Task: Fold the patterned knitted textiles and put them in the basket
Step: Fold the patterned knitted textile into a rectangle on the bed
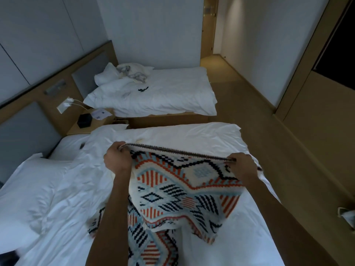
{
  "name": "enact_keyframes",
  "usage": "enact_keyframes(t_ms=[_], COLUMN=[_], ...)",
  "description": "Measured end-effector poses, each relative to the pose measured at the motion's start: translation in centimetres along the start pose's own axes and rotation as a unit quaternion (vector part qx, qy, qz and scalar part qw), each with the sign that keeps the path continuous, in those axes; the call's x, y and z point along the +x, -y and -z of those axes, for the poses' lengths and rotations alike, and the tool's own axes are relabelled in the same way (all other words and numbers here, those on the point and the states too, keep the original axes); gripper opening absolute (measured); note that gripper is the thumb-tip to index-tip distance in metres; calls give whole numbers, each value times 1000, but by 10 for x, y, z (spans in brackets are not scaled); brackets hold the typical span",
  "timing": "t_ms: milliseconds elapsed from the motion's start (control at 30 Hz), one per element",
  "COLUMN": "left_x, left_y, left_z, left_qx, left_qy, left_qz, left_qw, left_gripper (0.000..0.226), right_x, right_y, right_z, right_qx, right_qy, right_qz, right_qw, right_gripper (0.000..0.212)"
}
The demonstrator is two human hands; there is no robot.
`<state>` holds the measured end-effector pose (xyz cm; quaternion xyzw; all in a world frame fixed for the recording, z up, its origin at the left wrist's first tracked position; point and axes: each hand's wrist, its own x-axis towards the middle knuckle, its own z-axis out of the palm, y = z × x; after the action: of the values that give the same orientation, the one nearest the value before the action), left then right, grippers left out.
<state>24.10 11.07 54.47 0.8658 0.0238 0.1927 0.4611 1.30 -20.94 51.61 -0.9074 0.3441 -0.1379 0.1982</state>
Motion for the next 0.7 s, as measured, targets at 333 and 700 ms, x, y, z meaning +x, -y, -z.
enact_keyframes(t_ms=[333,700], left_x=[-16,-56], left_y=[-39,-29], left_z=[-2,-22], left_qx=[-21,91], left_qy=[78,84], left_qz=[-152,-148], left_qw=[985,981], left_gripper=[40,39], right_x=[33,38], right_y=[2,-52], right_z=[57,49], right_qx=[-21,-41], right_qy=[39,64], right_qz=[28,8], right_qw=[999,997], right_gripper=[61,26])
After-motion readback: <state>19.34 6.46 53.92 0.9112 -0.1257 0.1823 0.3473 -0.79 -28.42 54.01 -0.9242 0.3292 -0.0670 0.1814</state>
